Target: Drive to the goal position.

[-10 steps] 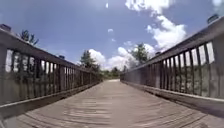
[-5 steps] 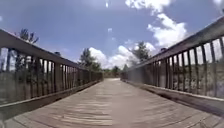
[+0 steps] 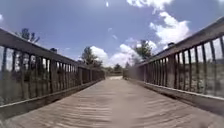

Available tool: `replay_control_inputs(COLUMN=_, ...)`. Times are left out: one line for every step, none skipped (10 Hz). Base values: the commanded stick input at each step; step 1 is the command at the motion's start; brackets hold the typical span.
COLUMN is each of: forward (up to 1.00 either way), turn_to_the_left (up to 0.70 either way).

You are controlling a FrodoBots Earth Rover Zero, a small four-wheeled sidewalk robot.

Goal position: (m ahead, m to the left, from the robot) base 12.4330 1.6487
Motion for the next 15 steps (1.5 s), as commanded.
replay_control_inputs(forward=0.45, turn_to_the_left=0.00)
replay_control_inputs(forward=0.45, turn_to_the_left=0.00)
replay_control_inputs(forward=0.45, turn_to_the_left=0.00)
replay_control_inputs(forward=0.45, turn_to_the_left=0.00)
replay_control_inputs(forward=0.45, turn_to_the_left=0.00)
replay_control_inputs(forward=0.45, turn_to_the_left=0.00)
replay_control_inputs(forward=0.45, turn_to_the_left=0.00)
replay_control_inputs(forward=0.45, turn_to_the_left=0.00)
replay_control_inputs(forward=0.45, turn_to_the_left=0.00)
replay_control_inputs(forward=0.45, turn_to_the_left=0.00)
replay_control_inputs(forward=0.45, turn_to_the_left=0.00)
replay_control_inputs(forward=0.45, turn_to_the_left=0.00)
replay_control_inputs(forward=0.45, turn_to_the_left=0.00)
replay_control_inputs(forward=0.45, turn_to_the_left=0.00)
replay_control_inputs(forward=0.45, turn_to_the_left=0.00)
